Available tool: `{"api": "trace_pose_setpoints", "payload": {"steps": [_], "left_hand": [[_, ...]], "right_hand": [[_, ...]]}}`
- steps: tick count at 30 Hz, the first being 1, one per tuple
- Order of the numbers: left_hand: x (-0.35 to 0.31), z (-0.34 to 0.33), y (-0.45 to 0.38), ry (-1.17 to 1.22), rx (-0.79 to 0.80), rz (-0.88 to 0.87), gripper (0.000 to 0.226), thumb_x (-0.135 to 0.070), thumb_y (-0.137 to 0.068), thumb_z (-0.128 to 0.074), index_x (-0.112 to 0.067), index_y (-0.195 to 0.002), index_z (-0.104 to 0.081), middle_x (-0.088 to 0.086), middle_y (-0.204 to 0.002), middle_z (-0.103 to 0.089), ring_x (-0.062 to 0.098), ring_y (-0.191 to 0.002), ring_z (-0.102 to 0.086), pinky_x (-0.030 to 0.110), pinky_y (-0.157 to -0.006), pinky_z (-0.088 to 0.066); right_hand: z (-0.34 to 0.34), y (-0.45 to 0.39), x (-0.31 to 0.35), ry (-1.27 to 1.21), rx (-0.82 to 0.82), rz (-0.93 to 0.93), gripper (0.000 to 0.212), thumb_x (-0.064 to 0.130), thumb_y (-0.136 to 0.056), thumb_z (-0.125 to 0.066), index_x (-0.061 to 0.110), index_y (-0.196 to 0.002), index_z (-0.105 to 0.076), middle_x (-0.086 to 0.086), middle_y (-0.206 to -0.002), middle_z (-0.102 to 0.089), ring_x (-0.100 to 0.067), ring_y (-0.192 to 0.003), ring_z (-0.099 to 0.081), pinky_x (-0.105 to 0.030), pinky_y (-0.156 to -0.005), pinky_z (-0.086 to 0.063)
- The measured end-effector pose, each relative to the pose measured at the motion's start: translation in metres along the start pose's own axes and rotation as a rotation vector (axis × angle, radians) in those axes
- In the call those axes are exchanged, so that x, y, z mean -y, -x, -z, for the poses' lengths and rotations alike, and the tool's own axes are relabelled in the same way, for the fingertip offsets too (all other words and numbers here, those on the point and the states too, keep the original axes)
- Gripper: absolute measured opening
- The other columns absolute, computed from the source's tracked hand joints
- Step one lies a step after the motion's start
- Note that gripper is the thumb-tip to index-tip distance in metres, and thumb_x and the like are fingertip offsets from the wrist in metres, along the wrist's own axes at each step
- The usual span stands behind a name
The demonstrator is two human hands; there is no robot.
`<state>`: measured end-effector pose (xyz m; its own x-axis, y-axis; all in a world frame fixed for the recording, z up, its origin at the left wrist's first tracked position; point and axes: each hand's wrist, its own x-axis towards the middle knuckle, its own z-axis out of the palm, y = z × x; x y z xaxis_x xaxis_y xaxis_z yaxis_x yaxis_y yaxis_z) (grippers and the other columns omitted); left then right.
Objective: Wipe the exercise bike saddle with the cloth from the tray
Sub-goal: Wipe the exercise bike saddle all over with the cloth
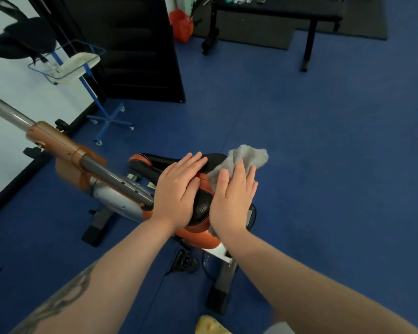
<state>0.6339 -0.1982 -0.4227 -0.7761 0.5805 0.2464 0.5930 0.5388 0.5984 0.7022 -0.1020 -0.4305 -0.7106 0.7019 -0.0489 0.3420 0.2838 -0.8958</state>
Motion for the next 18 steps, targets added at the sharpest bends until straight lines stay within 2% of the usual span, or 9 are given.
{"api": "trace_pose_setpoints", "payload": {"steps": [3,5,7,10,11,13,15,16,18], "left_hand": [[0.000,0.000,0.002,-0.001,-0.004,0.007,0.044,-0.017,-0.092,-0.038,-0.024,-0.134,-0.049,-0.007,-0.144,-0.043,0.004,-0.138,-0.028,0.041,-0.113,-0.025],[0.000,0.000,0.002,-0.004,0.005,0.008,0.044,-0.017,-0.092,-0.038,-0.024,-0.134,-0.049,-0.008,-0.144,-0.043,0.004,-0.138,-0.027,0.040,-0.113,-0.024],[0.000,0.000,0.001,-0.003,0.015,0.004,0.044,-0.017,-0.092,-0.039,-0.024,-0.135,-0.048,-0.007,-0.144,-0.043,0.004,-0.138,-0.027,0.039,-0.113,-0.024],[0.000,0.000,0.001,0.013,0.007,0.001,0.044,-0.016,-0.092,-0.040,-0.024,-0.135,-0.048,-0.006,-0.144,-0.044,0.005,-0.138,-0.028,0.040,-0.113,-0.024],[0.000,0.000,0.000,0.014,0.002,0.002,0.044,-0.016,-0.092,-0.040,-0.024,-0.134,-0.048,-0.006,-0.144,-0.044,0.005,-0.138,-0.028,0.041,-0.112,-0.025],[0.001,0.001,0.000,0.007,0.001,0.001,0.043,-0.016,-0.092,-0.040,-0.024,-0.134,-0.049,-0.006,-0.143,-0.045,0.004,-0.138,-0.029,0.041,-0.112,-0.026],[0.001,0.001,0.001,0.001,0.007,0.004,0.043,-0.016,-0.093,-0.039,-0.024,-0.134,-0.048,-0.007,-0.144,-0.044,0.004,-0.138,-0.028,0.041,-0.112,-0.025],[0.001,0.000,0.002,0.000,0.010,0.005,0.043,-0.016,-0.093,-0.039,-0.024,-0.134,-0.048,-0.007,-0.144,-0.044,0.003,-0.138,-0.028,0.041,-0.112,-0.025],[0.001,0.000,0.001,0.008,0.010,0.008,0.043,-0.017,-0.093,-0.039,-0.025,-0.134,-0.048,-0.008,-0.144,-0.043,0.003,-0.138,-0.027,0.040,-0.113,-0.025]], "right_hand": [[-0.005,0.039,-0.001,-0.016,0.030,0.060,0.068,0.051,-0.093,-0.014,0.020,-0.152,-0.001,0.010,-0.160,0.001,0.002,-0.144,0.013,-0.020,-0.116,0.013],[-0.008,0.033,-0.004,-0.060,0.023,0.056,0.067,0.049,-0.094,-0.016,0.019,-0.152,-0.003,0.007,-0.162,0.000,0.004,-0.144,0.012,-0.021,-0.118,0.010],[-0.009,0.006,-0.002,-0.120,0.002,0.008,0.063,0.046,-0.095,-0.020,0.017,-0.151,-0.016,0.002,-0.161,-0.014,-0.004,-0.147,-0.001,-0.032,-0.122,-0.004],[-0.005,-0.010,0.004,-0.207,0.011,-0.039,0.059,0.050,-0.095,-0.023,0.017,-0.143,-0.031,-0.004,-0.150,-0.036,-0.017,-0.140,-0.030,-0.043,-0.115,-0.028],[-0.005,-0.002,0.005,-0.218,0.013,-0.033,0.055,0.046,-0.097,-0.026,0.020,-0.145,-0.028,0.000,-0.152,-0.033,-0.013,-0.141,-0.028,-0.039,-0.116,-0.026],[-0.005,0.021,0.007,-0.233,0.039,-0.013,0.056,0.035,-0.101,-0.031,0.024,-0.152,-0.011,0.010,-0.160,-0.011,0.003,-0.144,-0.009,-0.023,-0.119,-0.012],[-0.005,0.034,0.005,-0.226,0.080,-0.018,0.060,0.033,-0.101,-0.031,0.023,-0.152,-0.001,0.015,-0.160,0.001,0.014,-0.139,0.004,-0.011,-0.113,-0.003],[-0.006,0.029,0.004,-0.197,0.083,-0.013,0.060,0.034,-0.101,-0.031,0.021,-0.152,-0.003,0.012,-0.160,0.000,0.013,-0.139,0.004,-0.011,-0.113,-0.003],[-0.005,0.005,0.005,-0.128,0.050,0.007,0.054,0.035,-0.101,-0.030,0.016,-0.151,-0.016,0.003,-0.160,-0.013,0.000,-0.144,-0.007,-0.025,-0.119,-0.011]]}}
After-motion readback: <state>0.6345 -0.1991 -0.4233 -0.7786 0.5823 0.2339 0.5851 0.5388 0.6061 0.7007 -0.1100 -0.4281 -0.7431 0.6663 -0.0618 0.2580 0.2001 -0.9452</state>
